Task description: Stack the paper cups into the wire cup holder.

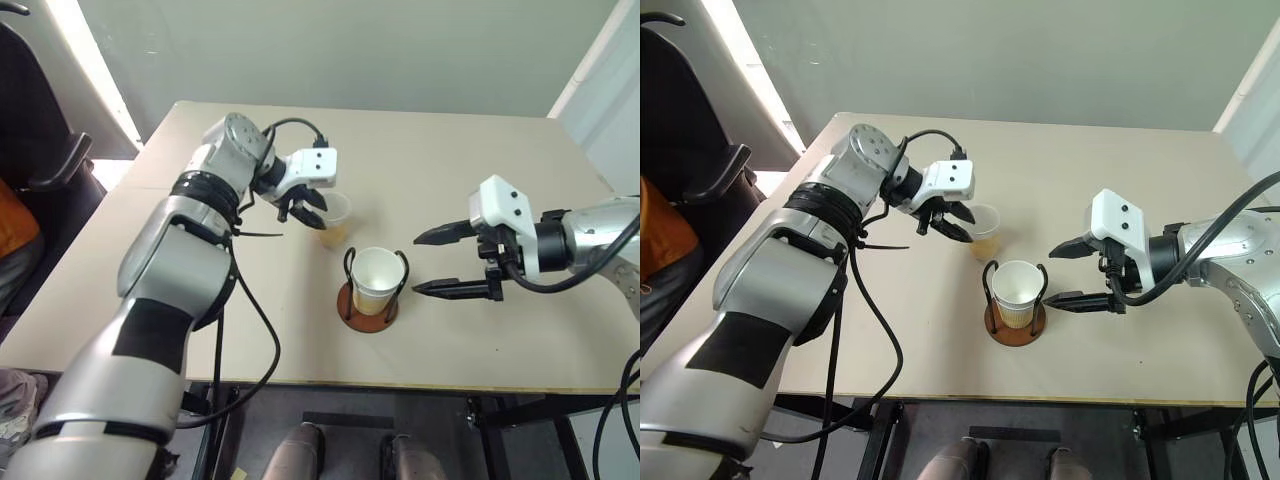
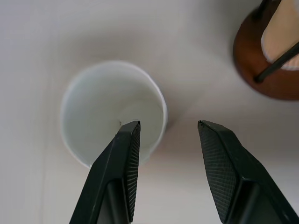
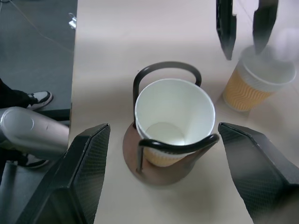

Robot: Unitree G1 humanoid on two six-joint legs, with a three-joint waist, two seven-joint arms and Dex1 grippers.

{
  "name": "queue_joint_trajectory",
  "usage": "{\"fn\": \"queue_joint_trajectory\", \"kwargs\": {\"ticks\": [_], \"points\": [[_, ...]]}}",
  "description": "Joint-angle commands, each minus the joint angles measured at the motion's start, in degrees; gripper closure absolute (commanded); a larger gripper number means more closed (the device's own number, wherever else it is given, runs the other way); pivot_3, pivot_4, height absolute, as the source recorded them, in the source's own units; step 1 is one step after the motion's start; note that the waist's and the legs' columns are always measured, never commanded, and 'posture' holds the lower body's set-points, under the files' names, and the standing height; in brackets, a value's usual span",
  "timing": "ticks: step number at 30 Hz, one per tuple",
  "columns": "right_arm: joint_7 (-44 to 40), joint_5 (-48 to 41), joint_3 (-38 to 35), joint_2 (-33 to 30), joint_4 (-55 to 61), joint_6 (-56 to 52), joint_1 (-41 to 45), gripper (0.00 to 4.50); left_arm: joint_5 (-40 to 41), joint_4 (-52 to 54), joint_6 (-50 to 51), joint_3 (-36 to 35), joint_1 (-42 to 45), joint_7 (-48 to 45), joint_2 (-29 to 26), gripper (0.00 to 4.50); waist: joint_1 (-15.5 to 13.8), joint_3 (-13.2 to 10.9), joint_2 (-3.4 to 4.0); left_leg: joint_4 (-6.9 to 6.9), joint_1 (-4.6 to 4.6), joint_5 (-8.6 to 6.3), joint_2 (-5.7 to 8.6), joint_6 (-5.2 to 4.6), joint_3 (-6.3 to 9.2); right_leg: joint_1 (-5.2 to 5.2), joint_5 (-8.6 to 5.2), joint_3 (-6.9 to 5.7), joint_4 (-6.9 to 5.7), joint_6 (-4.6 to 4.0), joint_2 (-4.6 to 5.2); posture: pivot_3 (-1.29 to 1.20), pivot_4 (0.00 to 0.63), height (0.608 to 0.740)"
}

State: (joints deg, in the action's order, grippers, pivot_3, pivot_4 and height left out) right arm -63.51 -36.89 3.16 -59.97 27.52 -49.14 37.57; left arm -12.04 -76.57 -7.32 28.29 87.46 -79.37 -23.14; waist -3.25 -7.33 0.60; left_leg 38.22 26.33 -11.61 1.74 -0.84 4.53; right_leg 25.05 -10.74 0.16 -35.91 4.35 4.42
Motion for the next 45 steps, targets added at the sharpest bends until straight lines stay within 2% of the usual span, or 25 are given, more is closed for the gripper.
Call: {"fn": "queue_joint_trajectory", "kwargs": {"ticks": [1, 5, 6, 8, 12, 17, 23, 25, 27, 30, 32, 37, 45], "points": [[0.83, -1.06, -3.39, -1.27, 2.05, -0.91, -0.11, 0.65, -2.2, 0.1, -0.22, -1.72, 0.39, 1.64, 0.57, 2.42, 0.05, 0.0, 0.0, 0.02, 0.01, -0.01, 0.01, -0.01, -0.04, 0.01, 0.01, 0.04, 0.01, 0.01, 0.01, 0.0, 0.15, 0.74], [1.7, -1.53, -4.22, -1.58, 3.09, -2.05, -0.87, 0.65, -4.22, -0.16, -0.4, -2.32, -0.44, 4.93, 1.82, 2.42, 0.01, 0.0, 0.01, 0.07, 0.0, -0.04, 0.04, -0.11, -0.12, 0.03, 0.03, 0.1, 0.0, 0.05, 0.03, 0.0, 0.15, 0.74], [1.9, -1.68, -4.44, -1.61, 3.34, -2.32, -1.08, 0.65, -4.44, -0.21, -0.42, -2.63, -0.5, 5.16, 2.01, 2.58, 0.04, 0.0, 0.01, 0.08, 0.0, -0.05, 0.03, -0.12, -0.12, 0.03, 0.03, 0.12, -0.01, 0.06, 0.06, 0.0, 0.15, 0.74], [2.06, -1.82, -4.94, -1.85, 3.54, -2.54, -1.73, 0.65, -4.97, -0.26, -0.84, -3.02, -0.61, 5.04, 2.14, 3.03, 0.06, 0.0, 0.0, 0.08, -0.03, -0.07, 0.02, -0.17, -0.19, 0.03, 0.04, 0.13, -0.01, 0.06, 0.06, 0.0, 0.15, 0.74], [2.29, -1.76, -5.53, -2.19, 3.17, -2.36, -2.08, 0.65, -5.56, -0.22, -1.31, -3.98, -0.33, 4.26, 1.72, 4.48, 0.14, 0.0, 0.01, 0.09, -0.05, -0.09, 0.0, -0.2, -0.28, 0.05, 0.04, 0.19, -0.02, 0.07, 0.03, 0.0, 0.15, 0.74], [1.77, -0.72, -5.39, -2.68, 1.72, -1.06, -1.71, 0.65, -5.99, -0.02, -2.88, -5.4, 0.33, 2.8, -0.2, 4.48, 0.17, 0.0, 0.01, 0.11, -0.05, -0.11, -0.03, -0.24, -0.3, 0.08, 0.05, 0.25, -0.02, 0.09, 0.02, 0.0, 0.15, 0.74], [-0.26, -1.74, -8.1, -4.88, -0.65, 0.2, -1.11, 0.65, 1.86, 3.82, -7.07, -13.92, 7.8, -10.39, -2.62, 4.48, 0.08, -0.01, -0.02, 0.21, 0.21, -0.13, 0.01, -0.3, -0.27, 0.29, 0.05, 0.26, -0.01, 0.1, -0.03, 0.0, 0.15, 0.74], [-1.5, -2.55, -9.3, -5.34, -1.07, 0.87, -1.2, 0.65, 6.68, 6.07, -8.6, -14.06, 9.76, -12.84, -2.87, 4.48, 0.07, 0.0, -0.01, 0.23, 0.36, -0.18, 0.06, -0.39, -0.32, 0.42, 0.05, 0.24, 0.02, 0.12, -0.06, 0.0, 0.15, 0.74], [-3.09, -4.28, -10.97, -5.23, -1.33, 1.47, -0.93, 0.65, 15.57, 12.07, -8.02, -9.06, 9.45, -13.13, -4.13, 4.48, 0.15, 0.06, 0.03, 0.24, 0.41, -0.25, 0.13, -0.5, -0.4, 0.44, -0.01, 0.27, 0.05, 0.2, -0.08, 0.0, 0.15, 0.74], [-4.64, -6.15, -12.98, -5.38, -3.05, 2.06, 1.19, 0.65, 34.82, 32.24, -3.36, 5.13, 4.65, -13.13, -10.8, 4.48, 0.47, 0.09, 0.21, 0.3, 0.41, -0.38, 0.14, -0.62, -0.59, 0.48, -0.07, 0.38, -0.02, 0.32, -0.04, 0.0, 0.15, 0.74], [-4.99, -5.14, -13.02, -6.3, -3.4, 2.85, 1.0, 0.65, 41.29, 40.61, -2.44, 12.71, 2.71, -13.13, -14.45, 4.48, 0.92, 0.12, 0.26, 0.37, 0.4, -0.45, 0.03, -0.64, -0.52, 0.49, -0.08, 0.57, -0.07, 0.35, 0.05, 0.0, 0.15, 0.74], [-4.39, -4.8, -13.28, -7.09, -2.29, 3.0, -1.04, 0.65, 48.06, 47.41, -3.75, 22.96, 2.81, -13.13, -19.2, 4.48, 1.0, 0.1, 0.3, 0.76, 0.43, -0.5, -0.13, -0.55, -0.39, 0.41, -0.01, 0.4, -0.17, 0.28, -0.02, 0.0, 0.15, 0.74], [-2.32, -4.47, -14.08, -7.32, -0.28, 2.97, -4.19, 0.65, 51.5, 47.26, -5.39, 28.65, 4.08, -13.13, -20.15, 4.48, 1.03, 0.09, 0.36, 0.83, -0.14, -0.52, -0.14, -0.58, -0.42, -0.3, 0.13, 0.27, -0.09, 0.26, 0.04, 0.0, 0.15, 0.74]]}}
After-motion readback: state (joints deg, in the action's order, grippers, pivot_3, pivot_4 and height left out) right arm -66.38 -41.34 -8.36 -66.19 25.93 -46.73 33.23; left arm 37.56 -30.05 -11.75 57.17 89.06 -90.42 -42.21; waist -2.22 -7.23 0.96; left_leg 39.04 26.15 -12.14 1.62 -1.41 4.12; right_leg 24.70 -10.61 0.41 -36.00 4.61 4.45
